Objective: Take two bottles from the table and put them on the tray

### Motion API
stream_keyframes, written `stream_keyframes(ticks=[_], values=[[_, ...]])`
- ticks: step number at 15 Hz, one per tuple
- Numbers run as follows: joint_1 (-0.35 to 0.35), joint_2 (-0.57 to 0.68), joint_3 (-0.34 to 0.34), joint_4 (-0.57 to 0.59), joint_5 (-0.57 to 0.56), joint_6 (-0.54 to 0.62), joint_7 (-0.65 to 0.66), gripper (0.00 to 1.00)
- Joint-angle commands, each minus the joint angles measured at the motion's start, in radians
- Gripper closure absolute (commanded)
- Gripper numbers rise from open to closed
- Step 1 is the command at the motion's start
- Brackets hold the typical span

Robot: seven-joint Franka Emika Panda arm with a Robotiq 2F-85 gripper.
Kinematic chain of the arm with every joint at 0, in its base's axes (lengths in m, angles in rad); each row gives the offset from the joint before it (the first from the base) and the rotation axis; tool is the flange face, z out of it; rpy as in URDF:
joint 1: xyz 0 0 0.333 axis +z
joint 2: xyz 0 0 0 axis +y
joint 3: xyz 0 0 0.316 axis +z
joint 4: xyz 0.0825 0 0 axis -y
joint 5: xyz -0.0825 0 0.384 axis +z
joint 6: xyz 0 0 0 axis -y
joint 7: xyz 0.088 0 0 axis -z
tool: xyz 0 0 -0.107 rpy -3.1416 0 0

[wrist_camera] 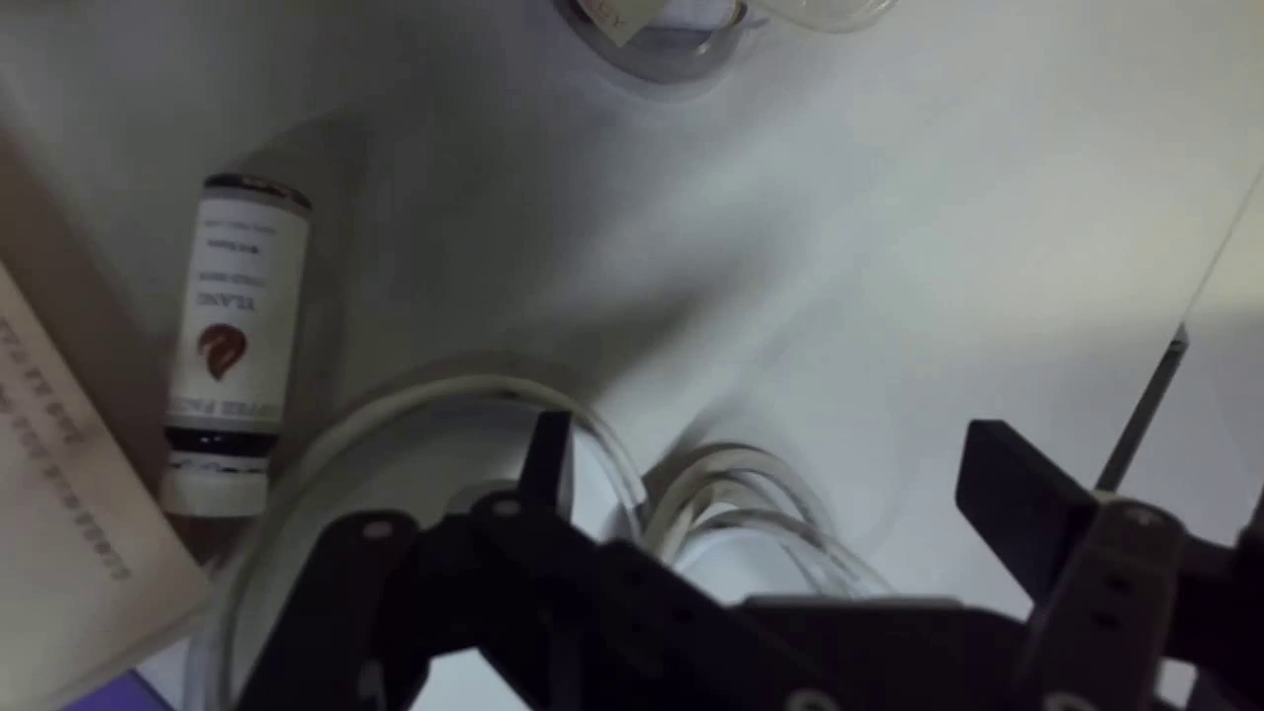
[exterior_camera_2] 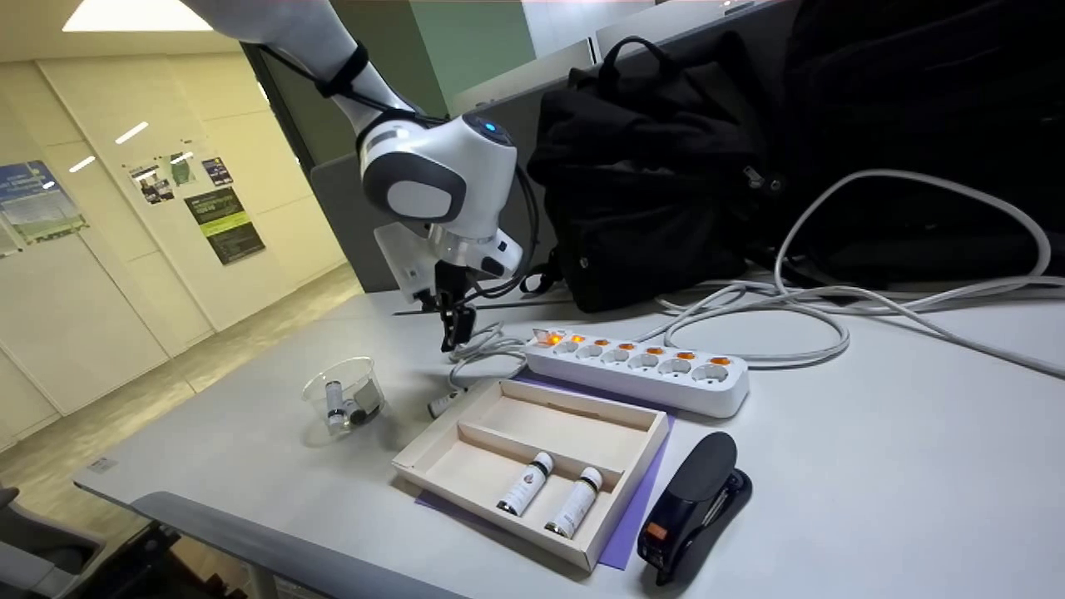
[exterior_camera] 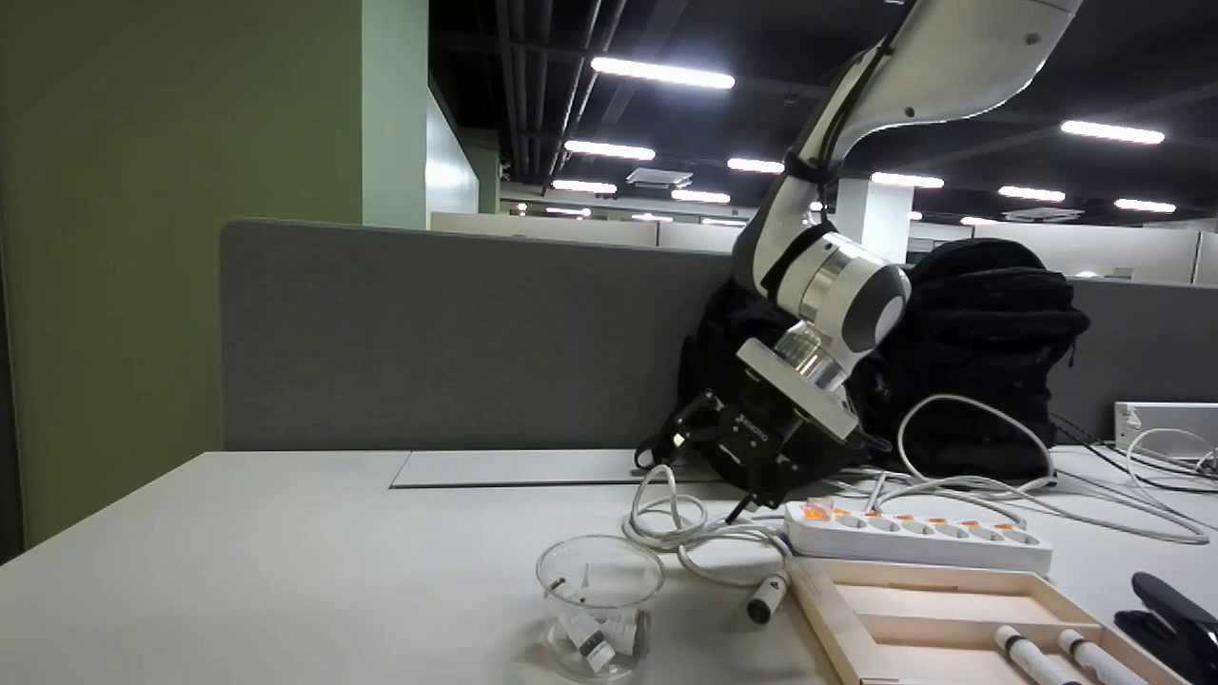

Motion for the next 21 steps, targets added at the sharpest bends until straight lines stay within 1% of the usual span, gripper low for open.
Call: stream_keyframes(ticks=[1, 3, 6, 8, 10, 13, 21], values=[[0.048, -0.038, -0.063, -0.033, -0.15, -0.051, 0.253, 0.0], [0.069, -0.05, -0.091, -0.043, -0.258, -0.075, 0.374, 0.0], [0.082, -0.067, -0.118, -0.046, -0.397, -0.125, 0.519, 0.0], [0.078, -0.071, -0.12, -0.04, -0.466, -0.151, 0.574, 0.0], [0.066, -0.059, -0.11, -0.028, -0.509, -0.176, 0.597, 0.0], [0.049, -0.041, -0.09, -0.016, -0.532, -0.197, 0.587, 0.0], [0.029, 0.031, -0.059, 0.022, -0.526, -0.251, 0.565, 0.0]])
